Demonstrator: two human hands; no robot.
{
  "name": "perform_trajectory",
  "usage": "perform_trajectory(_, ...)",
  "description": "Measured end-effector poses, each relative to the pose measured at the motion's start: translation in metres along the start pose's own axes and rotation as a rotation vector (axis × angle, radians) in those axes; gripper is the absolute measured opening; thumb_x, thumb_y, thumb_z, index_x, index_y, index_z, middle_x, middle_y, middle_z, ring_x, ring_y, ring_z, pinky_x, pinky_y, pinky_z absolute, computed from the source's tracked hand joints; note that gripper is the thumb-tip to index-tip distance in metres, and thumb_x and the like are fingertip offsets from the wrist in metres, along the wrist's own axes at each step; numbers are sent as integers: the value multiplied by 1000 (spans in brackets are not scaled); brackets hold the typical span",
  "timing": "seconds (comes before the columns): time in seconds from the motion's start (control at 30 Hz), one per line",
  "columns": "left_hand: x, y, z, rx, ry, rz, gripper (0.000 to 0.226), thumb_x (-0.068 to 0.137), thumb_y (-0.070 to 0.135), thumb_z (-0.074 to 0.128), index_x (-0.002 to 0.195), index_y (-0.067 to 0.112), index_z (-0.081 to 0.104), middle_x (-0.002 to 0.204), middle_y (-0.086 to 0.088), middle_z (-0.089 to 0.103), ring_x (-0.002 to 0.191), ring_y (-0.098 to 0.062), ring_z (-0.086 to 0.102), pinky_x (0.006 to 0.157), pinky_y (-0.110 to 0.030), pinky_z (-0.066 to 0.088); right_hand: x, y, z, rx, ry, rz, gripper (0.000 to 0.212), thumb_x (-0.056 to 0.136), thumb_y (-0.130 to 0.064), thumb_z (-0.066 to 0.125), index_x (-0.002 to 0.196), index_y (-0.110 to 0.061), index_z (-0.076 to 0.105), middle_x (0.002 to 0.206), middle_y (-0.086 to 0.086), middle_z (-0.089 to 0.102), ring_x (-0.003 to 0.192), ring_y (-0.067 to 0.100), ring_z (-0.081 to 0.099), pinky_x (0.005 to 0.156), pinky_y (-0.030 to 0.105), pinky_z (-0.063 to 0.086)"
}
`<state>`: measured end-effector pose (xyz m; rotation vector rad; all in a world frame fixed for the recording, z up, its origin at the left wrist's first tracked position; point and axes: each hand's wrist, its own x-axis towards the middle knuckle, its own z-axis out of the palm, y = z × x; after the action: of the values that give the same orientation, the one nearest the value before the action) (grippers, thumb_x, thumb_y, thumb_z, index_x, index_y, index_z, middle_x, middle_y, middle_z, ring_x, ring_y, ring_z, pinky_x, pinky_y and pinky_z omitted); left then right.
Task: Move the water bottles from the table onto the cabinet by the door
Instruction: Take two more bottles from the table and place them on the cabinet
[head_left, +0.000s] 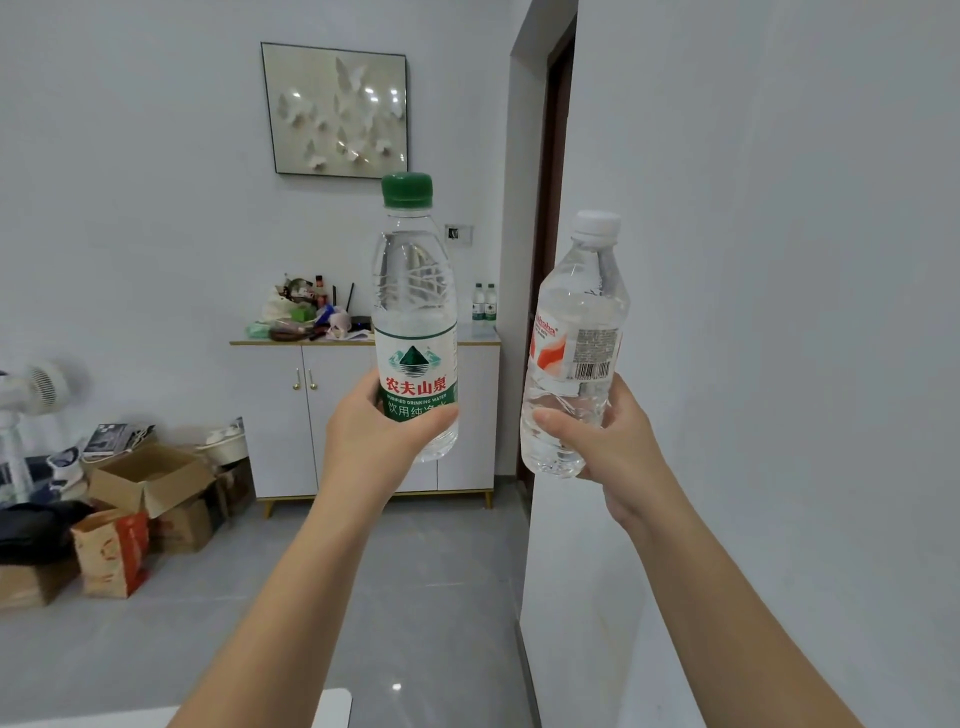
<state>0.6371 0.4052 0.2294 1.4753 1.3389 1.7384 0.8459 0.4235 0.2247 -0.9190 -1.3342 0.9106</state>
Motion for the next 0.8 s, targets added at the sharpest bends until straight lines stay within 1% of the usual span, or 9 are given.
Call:
perform_trajectory(0.07,10,-5,4,-2,-1,1,40,69,18,86,100,32,64,93,18,71,88,1,66,73,-20,51,12,6,1,8,-3,9,53,77,-10,80,120,-32,58,109,-9,72,100,14,70,85,38,57)
perform_trajectory(0.17,31,-17,14,-9,-13,-2,40,69,18,85,100,33,64,94,18,71,89,2,65,72,-18,50,36,19,2,25,2,12,51,78,-8,80,117,-33,59,107,-10,72,99,12,70,75,29,57)
perform_trajectory(0.2,39,-22,18,-7,-11,-5,41,69,18,85,101,33,63,95,17,70,89,1,65,73,-18,50,45,24,3,32,2,13,51,78,-8,80,117,-33,59,107,-10,72,99,12,70,74,28,57)
perform_trajectory(0.33,79,-48,38,-20,2,-21,44,68,15,86,99,33,61,96,15,71,88,2,66,72,-18,50,92,49,6,48,27,10,53,77,-7,80,121,-30,59,109,-8,72,101,16,70,89,45,57)
perform_trajectory(0.4,101,-62,49,-31,3,-30,44,68,13,86,99,33,62,95,15,71,85,3,67,72,-18,51,120,66,8,55,44,8,54,77,-8,80,122,-28,59,109,-9,72,100,16,70,91,48,57)
perform_trajectory(0.5,141,-79,67,-33,7,-30,44,68,11,85,99,31,62,95,15,72,86,2,67,70,-16,52,165,86,11,69,54,-1,51,78,-7,79,119,-30,60,107,-10,73,99,14,70,91,49,57)
perform_trajectory(0.57,168,-88,78,-25,2,-28,44,69,12,85,102,31,63,96,15,72,86,3,67,67,-14,52,195,96,13,66,55,-4,51,78,-6,79,120,-28,61,107,-10,73,98,13,71,91,48,57)
perform_trajectory(0.67,203,-103,96,-23,14,-17,46,69,13,84,107,28,63,98,15,71,87,3,66,68,-14,51,237,111,18,71,52,-22,54,77,-6,80,123,-28,61,107,-11,73,98,9,70,90,42,57)
perform_trajectory(0.8,237,-129,116,-73,21,-39,46,69,7,84,106,25,65,95,14,73,87,2,68,68,-14,53,280,133,26,85,36,-24,53,76,-5,80,117,-32,61,101,-16,72,92,2,70,82,28,56)
